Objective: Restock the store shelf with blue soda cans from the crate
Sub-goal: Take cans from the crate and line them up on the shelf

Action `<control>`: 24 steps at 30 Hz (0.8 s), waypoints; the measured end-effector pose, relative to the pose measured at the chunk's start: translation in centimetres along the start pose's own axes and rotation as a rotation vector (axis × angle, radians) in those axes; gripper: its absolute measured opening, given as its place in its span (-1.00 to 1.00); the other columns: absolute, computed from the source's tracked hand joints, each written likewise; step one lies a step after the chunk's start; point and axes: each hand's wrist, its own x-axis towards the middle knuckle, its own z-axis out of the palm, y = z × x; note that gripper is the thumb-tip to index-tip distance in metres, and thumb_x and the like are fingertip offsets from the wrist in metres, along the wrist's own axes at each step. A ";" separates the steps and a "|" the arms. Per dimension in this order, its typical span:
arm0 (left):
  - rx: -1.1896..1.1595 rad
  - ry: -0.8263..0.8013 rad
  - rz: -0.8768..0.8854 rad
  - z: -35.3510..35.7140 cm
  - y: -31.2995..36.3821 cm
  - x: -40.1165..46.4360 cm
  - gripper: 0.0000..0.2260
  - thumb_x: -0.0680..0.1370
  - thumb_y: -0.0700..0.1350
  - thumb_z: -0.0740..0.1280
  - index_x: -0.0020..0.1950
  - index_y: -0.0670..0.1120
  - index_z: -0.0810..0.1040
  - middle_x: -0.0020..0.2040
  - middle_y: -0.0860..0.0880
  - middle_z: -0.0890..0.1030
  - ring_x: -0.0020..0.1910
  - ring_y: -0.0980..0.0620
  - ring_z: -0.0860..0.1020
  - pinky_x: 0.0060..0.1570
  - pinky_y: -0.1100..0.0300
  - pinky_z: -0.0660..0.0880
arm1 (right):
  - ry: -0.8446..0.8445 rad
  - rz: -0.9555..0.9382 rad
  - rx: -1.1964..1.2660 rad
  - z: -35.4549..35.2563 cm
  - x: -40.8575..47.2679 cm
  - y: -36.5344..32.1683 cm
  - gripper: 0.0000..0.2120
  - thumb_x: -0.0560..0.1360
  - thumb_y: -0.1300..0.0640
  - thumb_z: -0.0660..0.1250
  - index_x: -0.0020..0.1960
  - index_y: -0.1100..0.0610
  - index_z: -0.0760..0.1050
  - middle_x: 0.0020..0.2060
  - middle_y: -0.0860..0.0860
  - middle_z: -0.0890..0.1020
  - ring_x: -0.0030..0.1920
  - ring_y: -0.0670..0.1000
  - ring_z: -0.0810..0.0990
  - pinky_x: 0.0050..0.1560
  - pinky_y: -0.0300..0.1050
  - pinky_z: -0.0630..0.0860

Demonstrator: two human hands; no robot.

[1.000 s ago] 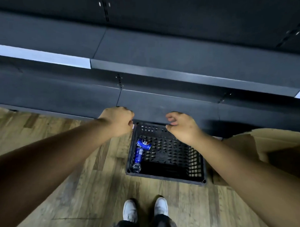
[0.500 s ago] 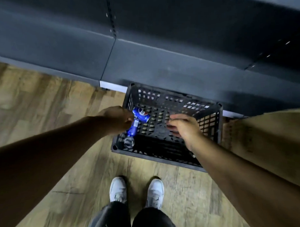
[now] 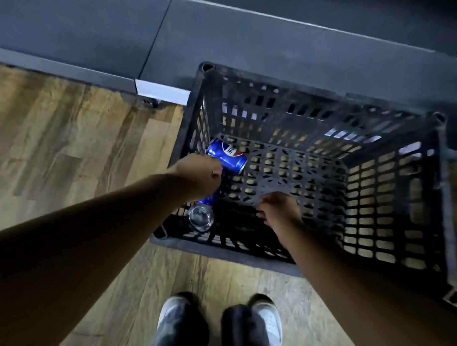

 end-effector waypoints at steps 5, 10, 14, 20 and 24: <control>-0.112 0.071 -0.016 3.4 -0.5 6.4 -0.77 0.56 -0.24 0.15 0.18 -0.23 0.47 0.14 -0.16 0.52 -0.01 -0.06 0.45 -0.10 0.21 0.35 | 0.076 -0.042 -0.185 2.0 7.6 0.4 -0.74 0.58 0.21 0.13 -0.28 0.17 0.38 -0.34 0.11 0.44 -0.40 0.08 0.37 -0.28 -0.11 0.30; -0.056 0.146 -0.004 4.1 0.1 13.1 -0.60 0.53 -0.32 0.15 0.37 -0.19 0.34 0.34 -0.19 0.39 0.28 -0.13 0.40 0.15 0.15 0.37 | 0.088 -0.245 -0.277 3.7 12.7 -0.1 -0.89 0.55 0.24 0.20 0.02 0.18 0.48 -0.03 0.21 0.55 0.07 0.11 0.53 -0.05 -0.14 0.39; -0.010 0.204 0.005 4.6 -0.8 15.4 -0.59 0.52 -0.31 0.18 0.39 -0.19 0.32 0.35 -0.21 0.38 0.31 -0.16 0.38 0.25 0.08 0.36 | 0.083 -0.386 -0.243 5.2 15.5 -0.3 -0.55 0.41 0.22 0.40 0.27 0.16 0.39 0.15 0.16 0.51 0.18 0.12 0.49 0.14 -0.11 0.42; -0.083 0.289 -0.068 5.2 -1.2 16.3 -0.65 0.56 -0.26 0.16 0.35 -0.16 0.37 0.31 -0.19 0.43 0.26 -0.16 0.42 0.17 0.09 0.38 | 0.072 -0.387 -0.407 6.1 16.9 -0.7 0.03 0.24 0.01 0.59 0.50 0.11 0.03 0.39 0.12 0.27 0.39 0.17 0.27 0.36 0.09 0.29; -0.290 0.303 -0.033 3.9 -0.7 16.9 -0.72 0.57 -0.29 0.10 0.25 -0.19 0.43 0.13 -0.15 0.48 0.02 -0.09 0.47 -0.05 0.09 0.42 | 0.065 -0.431 -0.398 6.9 17.2 -0.1 -0.05 0.20 -0.02 0.60 0.43 0.11 0.15 0.33 0.12 0.35 0.35 0.15 0.32 0.33 0.04 0.32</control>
